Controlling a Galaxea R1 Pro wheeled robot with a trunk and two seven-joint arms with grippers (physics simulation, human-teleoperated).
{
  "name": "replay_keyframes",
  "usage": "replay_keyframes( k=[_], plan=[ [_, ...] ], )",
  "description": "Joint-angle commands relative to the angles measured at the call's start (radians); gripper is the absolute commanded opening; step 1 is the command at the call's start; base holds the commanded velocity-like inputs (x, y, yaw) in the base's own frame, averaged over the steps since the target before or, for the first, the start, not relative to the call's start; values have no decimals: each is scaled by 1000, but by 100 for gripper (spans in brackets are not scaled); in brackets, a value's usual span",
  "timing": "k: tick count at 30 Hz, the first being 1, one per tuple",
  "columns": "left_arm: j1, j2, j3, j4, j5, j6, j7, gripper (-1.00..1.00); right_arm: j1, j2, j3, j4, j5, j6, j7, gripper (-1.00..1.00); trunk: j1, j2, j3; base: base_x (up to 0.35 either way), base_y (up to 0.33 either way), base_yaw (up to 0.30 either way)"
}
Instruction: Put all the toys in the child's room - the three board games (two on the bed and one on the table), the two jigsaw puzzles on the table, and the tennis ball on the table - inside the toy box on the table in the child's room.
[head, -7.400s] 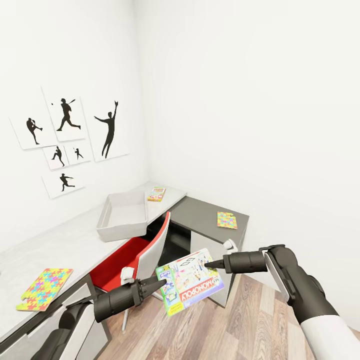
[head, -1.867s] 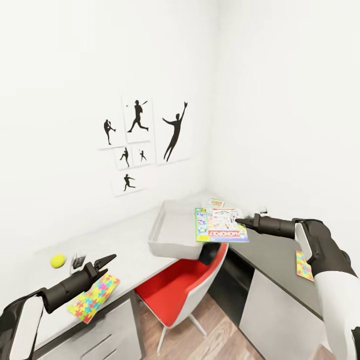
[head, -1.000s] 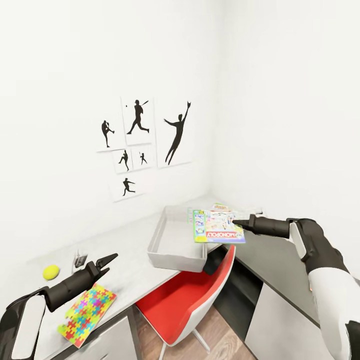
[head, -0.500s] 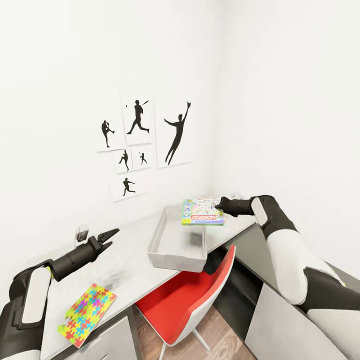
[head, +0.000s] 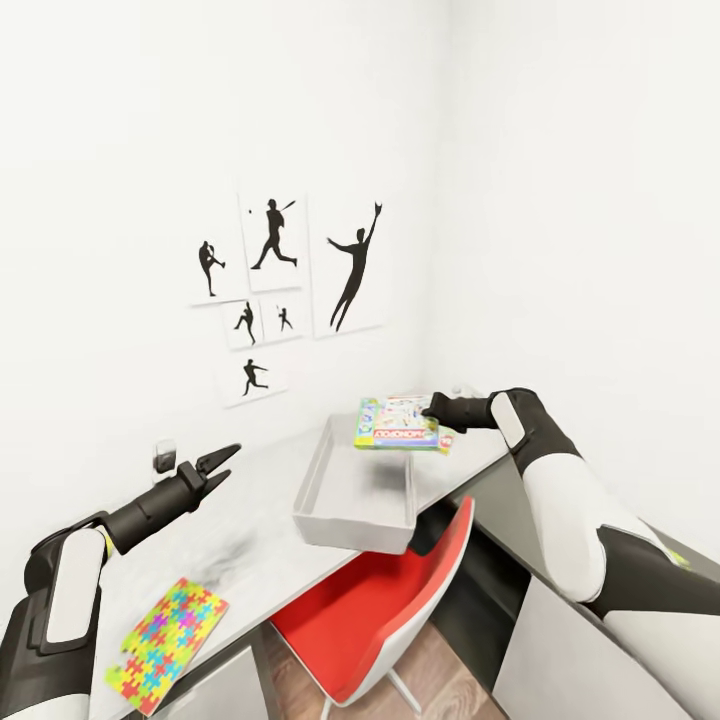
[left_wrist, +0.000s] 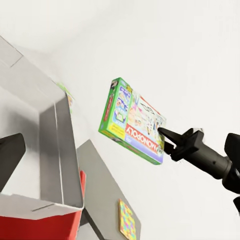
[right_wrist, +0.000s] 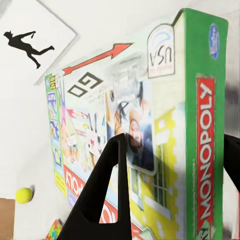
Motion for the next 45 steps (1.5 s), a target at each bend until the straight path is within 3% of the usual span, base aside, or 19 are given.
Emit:
replay_keyframes(
  k=[1, 4, 11, 28, 45],
  plan=[
    [-1, 0, 2, 0, -5, 5, -7, 100, 0, 1, -7, -1, 1, 6, 0, -100, 1, -1, 0, 268, 0, 0],
    [-1, -1, 1, -2, -6, 5, -7, 100, 14, -1, -6, 0, -2, 4, 62, -100, 1, -1, 0, 296, -25, 0],
    [0, -2, 2, -3, -9, 5, -7, 100, 27, -3, -4, 0, -2, 5, 95, -100, 1, -1, 0, 203, -47, 0],
    [0, -1, -20, -5, -6, 5, -7, 100, 48, 3, 1, 2, 1, 4, 106, -100, 1, -1, 0, 23, -9, 0],
    [1, 0, -19, -5, -3, 4, -8, 100, 54, 1, 1, 3, 2, -3, 108, -100, 1, -1, 0, 76, -111, 133]
  ],
)
